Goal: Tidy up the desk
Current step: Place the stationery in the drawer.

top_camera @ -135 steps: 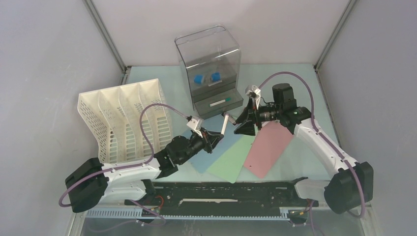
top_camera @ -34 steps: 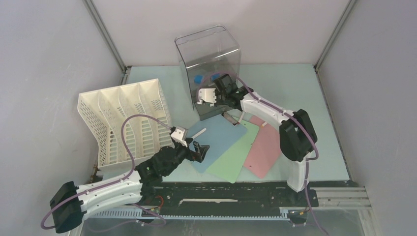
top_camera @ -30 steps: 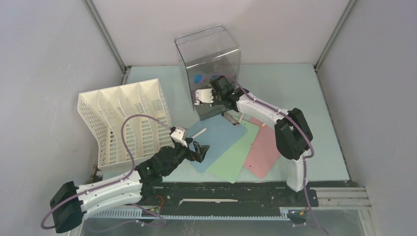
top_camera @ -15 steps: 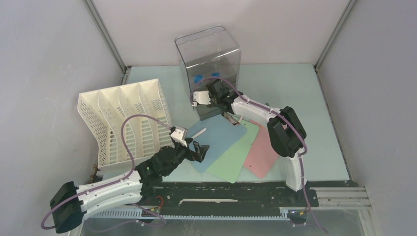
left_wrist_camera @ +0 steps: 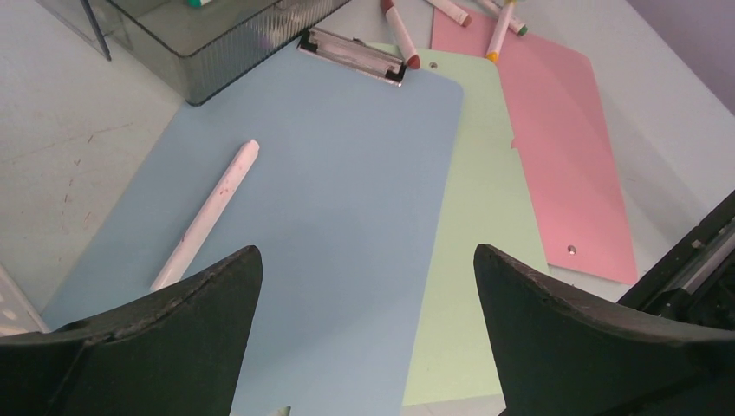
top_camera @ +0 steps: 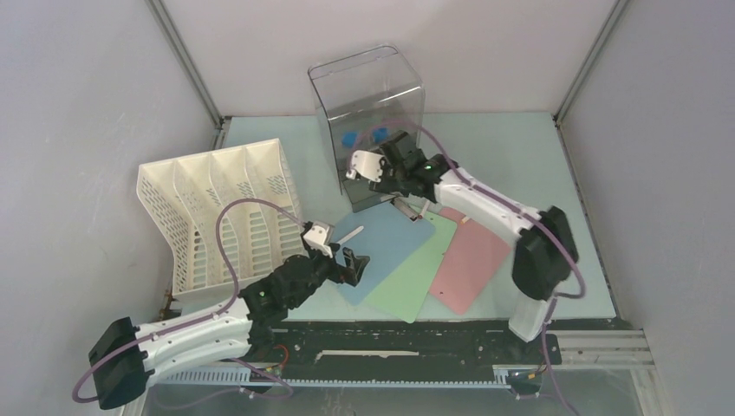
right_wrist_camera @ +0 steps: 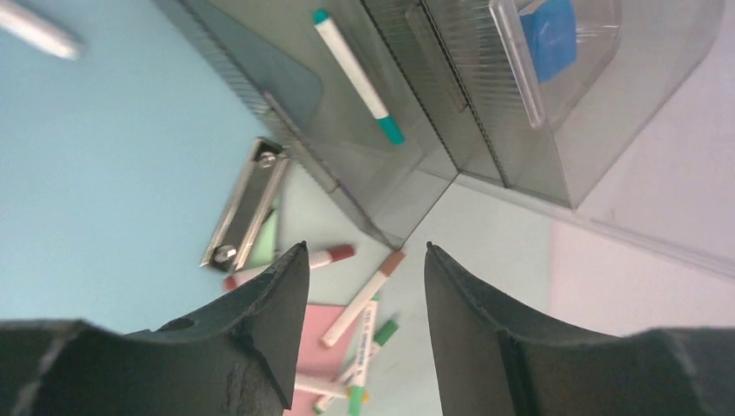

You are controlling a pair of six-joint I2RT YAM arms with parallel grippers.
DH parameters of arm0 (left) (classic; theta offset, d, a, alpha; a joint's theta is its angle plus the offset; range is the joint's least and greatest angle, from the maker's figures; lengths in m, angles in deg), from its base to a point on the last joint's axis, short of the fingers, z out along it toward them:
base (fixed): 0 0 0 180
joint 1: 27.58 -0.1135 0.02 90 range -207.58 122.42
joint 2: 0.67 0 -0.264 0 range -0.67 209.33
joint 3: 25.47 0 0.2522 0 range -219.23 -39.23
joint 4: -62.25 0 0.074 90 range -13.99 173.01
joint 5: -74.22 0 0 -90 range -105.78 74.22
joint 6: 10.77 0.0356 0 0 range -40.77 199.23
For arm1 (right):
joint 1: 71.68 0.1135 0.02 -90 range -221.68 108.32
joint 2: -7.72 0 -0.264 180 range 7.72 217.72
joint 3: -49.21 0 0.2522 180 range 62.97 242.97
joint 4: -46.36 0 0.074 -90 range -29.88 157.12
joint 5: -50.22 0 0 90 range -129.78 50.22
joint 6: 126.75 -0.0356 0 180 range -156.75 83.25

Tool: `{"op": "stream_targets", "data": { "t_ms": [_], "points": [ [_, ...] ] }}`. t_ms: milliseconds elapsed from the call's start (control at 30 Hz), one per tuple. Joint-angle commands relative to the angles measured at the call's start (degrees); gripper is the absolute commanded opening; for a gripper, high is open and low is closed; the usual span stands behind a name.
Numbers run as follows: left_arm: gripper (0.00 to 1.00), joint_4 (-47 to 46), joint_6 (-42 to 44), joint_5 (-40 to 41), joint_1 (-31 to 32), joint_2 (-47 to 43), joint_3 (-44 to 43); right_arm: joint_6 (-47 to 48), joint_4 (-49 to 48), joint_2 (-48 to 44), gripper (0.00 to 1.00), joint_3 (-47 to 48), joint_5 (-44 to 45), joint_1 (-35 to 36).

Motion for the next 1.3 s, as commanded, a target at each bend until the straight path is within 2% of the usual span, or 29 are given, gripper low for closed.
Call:
{"op": "stream_targets", "data": {
  "t_ms": [0, 133, 233, 433, 567, 700, 833, 1033, 1167, 1267],
  "points": [
    [1.0, 1.1, 0.39, -1.24, -0.67, 0.87, -5.04, -11.15, 6.41, -12.49, 0.59, -4.15, -13.11, 0.31],
    [1.0, 3.16, 0.9, -2.23, -1.02, 1.88, -7.62, -15.72, 10.44, -22.85, 0.6, -9.22, -21.59, -1.17],
    [0.99, 2.73, 0.35, -4.72, -1.6, 2.31, -8.84, -18.71, 12.5, -30.72, 0.6, -12.5, -32.38, -5.68],
    [0.99, 2.36, -4.55, -11.08, -6.15, 2.36, -11.27, -24.77, 10.84, -45.74, 0.6, -21.42, -57.56, -23.74],
    [0.98, 2.8, -8.61, -18.07, -11.89, 3.13, -13.08, -27.27, 7.62, -53.02, 0.63, -27.22, -66.36, -32.63],
    [0.97, 5.13, -10.62, -25.85, -17.46, 5.41, -16.55, -28.88, 4.67, -55.52, 0.66, -30.5, -69.74, -36.27],
    [0.97, 9.15, -9.91, -29.26, -20.52, 8.76, -21.5, -28.83, 4.81, -55.53, 0.67, -30.59, -70.23, -36.53],
    [0.96, 18.77, -4.32, -25.39, -21.59, 15.8, -28.46, -28.18, 4.92, -55.86, 0.67, -30.53, -68.24, -36.08],
    [0.89, 26.28, 0.23, -20.48, -21.55, 23.93, -33.17, -27.35, 5.07, -55.38, 0.68, -30.56, -65.97, -36.16],
    [0.88, 28.6, 2.78, -18.43, -21.48, 28.4, -35.19, -27.0, 5.37, -54.13, 0.68, -30.45, -64.87, -36.63]
  ]
}}
